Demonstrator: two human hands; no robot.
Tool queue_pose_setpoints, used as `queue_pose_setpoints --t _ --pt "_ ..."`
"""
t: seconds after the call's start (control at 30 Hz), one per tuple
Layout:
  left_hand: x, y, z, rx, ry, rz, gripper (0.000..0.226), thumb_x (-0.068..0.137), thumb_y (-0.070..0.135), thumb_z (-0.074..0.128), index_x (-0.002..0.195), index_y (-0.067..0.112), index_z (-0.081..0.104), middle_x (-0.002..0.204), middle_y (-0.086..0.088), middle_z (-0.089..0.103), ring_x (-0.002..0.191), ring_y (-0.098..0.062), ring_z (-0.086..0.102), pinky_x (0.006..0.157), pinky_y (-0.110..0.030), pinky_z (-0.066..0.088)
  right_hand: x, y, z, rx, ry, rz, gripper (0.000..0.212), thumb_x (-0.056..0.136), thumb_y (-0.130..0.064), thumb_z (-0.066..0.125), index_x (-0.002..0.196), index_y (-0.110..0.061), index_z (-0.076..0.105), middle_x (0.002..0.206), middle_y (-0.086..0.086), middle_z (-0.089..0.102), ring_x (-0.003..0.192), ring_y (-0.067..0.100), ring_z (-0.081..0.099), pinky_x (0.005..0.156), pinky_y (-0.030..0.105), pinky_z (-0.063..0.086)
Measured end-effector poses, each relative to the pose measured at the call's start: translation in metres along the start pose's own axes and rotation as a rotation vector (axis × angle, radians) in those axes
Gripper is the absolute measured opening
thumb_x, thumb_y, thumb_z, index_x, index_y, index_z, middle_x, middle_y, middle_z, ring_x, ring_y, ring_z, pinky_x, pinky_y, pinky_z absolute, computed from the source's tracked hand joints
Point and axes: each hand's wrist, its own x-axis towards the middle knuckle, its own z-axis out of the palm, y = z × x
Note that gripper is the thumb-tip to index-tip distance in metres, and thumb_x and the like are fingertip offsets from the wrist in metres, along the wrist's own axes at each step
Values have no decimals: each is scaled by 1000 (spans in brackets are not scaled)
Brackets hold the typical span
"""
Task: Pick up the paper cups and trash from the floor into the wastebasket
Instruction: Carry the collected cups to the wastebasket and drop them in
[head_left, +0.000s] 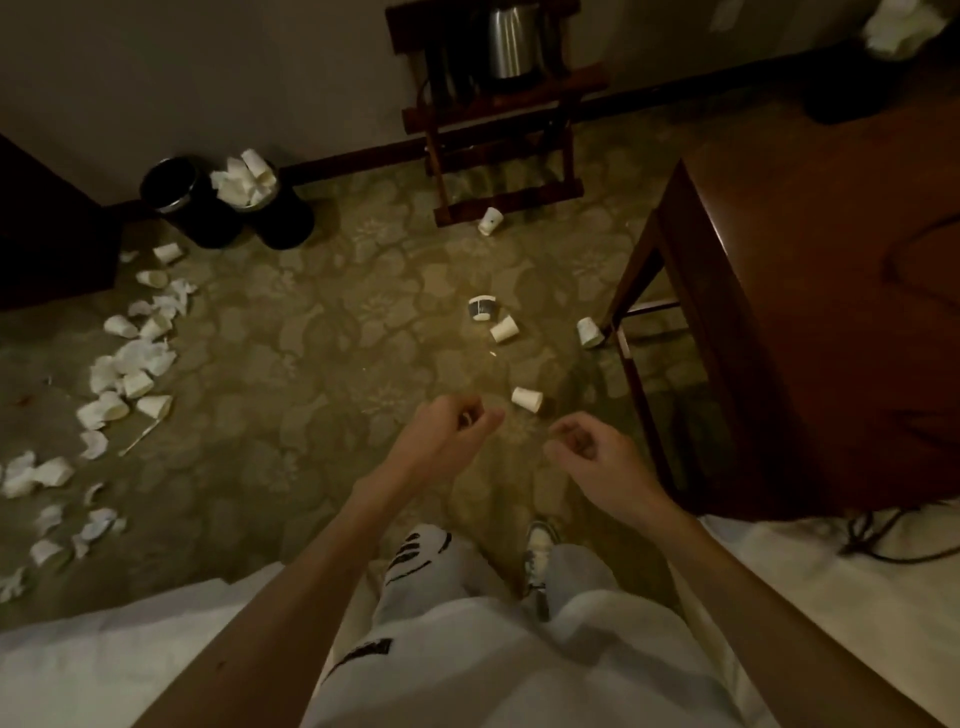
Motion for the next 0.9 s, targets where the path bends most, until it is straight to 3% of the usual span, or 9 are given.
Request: queue_pose_setpoints --t 0.17,0.27,0.43,0.57,0.7,0.77,0.83,0.9 --pt "103 -24 -8 8 -109 -28 34 99 40 51 87 12 66 75 -6 64 66 -20 59 63 -39 49 89 -5 -1 -55 -1 108 9 91 -37 64 85 -33 58 84 -12 60 81 7 58 62 20 38" --pt "169 -47 -5 -8 -177 -42 31 99 37 53 86 12 65 76 -4 62 69 -18 58 68 -40 51 143 0 6 -64 -4 182 9 91 -35 65 86 -31 58 86 -10 61 83 9 59 63 21 39" --pt "277 -97 18 -76 -221 -129 22 99 34 54 79 24 57 70 4 56 64 -11 53 59 -30 43 243 36 25 -51 -19 343 7 92 -32 65 90 -30 58 86 -13 59 83 4 56 62 17 37" --pt "363 -156 69 -78 -216 -180 16 96 36 56 94 21 62 64 11 56 59 -6 53 53 -26 37 332 104 52 -22 -53 452 6 94 -26 64 96 -25 59 89 -10 59 85 8 57 59 12 39" --pt "447 -231 143 -39 -278 -244 27 97 41 55 111 19 63 88 1 66 85 -19 64 74 -31 50 420 197 80 -54 -75 530 22 94 -26 62 115 -19 59 116 2 62 107 18 59 85 30 48" --pt "486 -270 184 -25 -308 -265 28 97 39 57 117 20 62 91 0 64 88 -19 63 79 -31 49 463 244 93 -66 -103 534 26 94 -27 63 119 -21 59 117 0 61 105 15 58 79 26 49" --pt "521 -309 222 -26 -325 -270 21 98 37 58 115 25 60 84 7 59 80 -13 61 75 -31 50 504 289 103 -100 -117 513 30 92 -27 66 120 -20 59 111 -3 62 102 14 58 74 24 49" --pt "549 -348 256 -61 -321 -297 13 98 37 58 109 31 54 81 14 55 73 -5 59 65 -29 51 538 331 114 -142 -163 485 33 91 -25 68 122 -17 58 105 -2 63 102 17 60 81 32 52"
